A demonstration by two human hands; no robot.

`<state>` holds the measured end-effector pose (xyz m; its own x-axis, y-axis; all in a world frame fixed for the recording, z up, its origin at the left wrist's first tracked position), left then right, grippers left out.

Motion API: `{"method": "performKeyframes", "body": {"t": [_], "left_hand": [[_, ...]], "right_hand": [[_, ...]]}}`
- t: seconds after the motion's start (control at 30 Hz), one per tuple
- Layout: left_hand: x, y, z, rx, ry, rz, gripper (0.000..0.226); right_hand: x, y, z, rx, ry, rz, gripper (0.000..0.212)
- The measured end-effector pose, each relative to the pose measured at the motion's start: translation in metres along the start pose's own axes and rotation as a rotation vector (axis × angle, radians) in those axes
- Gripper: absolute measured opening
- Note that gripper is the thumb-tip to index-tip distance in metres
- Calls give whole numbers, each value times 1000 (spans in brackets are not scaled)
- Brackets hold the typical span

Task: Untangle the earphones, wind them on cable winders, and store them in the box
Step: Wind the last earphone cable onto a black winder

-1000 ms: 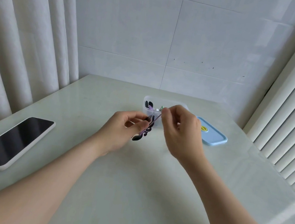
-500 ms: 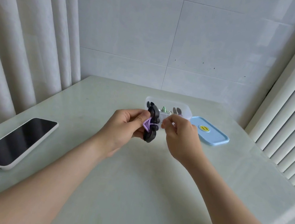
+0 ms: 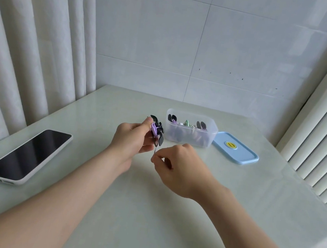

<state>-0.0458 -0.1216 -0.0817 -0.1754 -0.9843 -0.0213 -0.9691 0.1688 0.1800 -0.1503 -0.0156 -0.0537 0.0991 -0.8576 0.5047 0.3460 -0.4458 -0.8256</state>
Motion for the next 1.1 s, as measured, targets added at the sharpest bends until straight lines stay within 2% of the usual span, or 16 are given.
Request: {"method": "performKeyframes", "body": {"t": [0.1, 0.2, 0.3, 0.47, 0.53, 0.73, 0.8, 0.9, 0.97, 1.1], "left_hand": [[0, -2, -6, 176, 165, 7, 37], [-1, -1, -16, 351, 371, 45, 28], [-2, 9, -13, 407, 404, 182, 25], [-12, 25, -7, 506, 454, 385, 22], [-15, 29, -3, 499, 400, 435, 17], [-30, 38, -6, 351, 310, 579, 22], [-32, 37, -7, 312, 266, 594, 25], [-28, 34, -2, 234, 178, 640, 35], [-22, 31, -2, 127, 119, 590, 39], [-7, 16, -6, 36, 79, 312, 28]], "right_hand": [[0, -11, 3, 92, 52, -62, 31], [3, -28, -7, 479, 313, -196, 24], [-2, -33, -28, 851, 626, -300, 25], [-13, -45, -45, 1026, 861, -427, 27], [-15, -48, -52, 1025, 916, -439, 28], [-13, -49, -72, 1030, 838, -575, 23], [-14, -44, -81, 926, 851, -546, 26], [-17, -36, -93, 616, 835, -452, 29], [-17, -32, -96, 459, 799, -363, 27], [-12, -20, -87, 202, 651, -143, 26]]}}
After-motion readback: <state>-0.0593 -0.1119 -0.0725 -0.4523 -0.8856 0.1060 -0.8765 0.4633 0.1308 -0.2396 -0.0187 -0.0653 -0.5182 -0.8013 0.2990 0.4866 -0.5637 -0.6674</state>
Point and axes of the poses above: each hand's wrist, its own x-axis towards the middle knuckle, its own y-axis out of the palm, z = x × y, the point moved 7 cm from there along x, towards the middle knuckle, and after that the axes turned 5 degrees about -z, right-handed, at the moved point
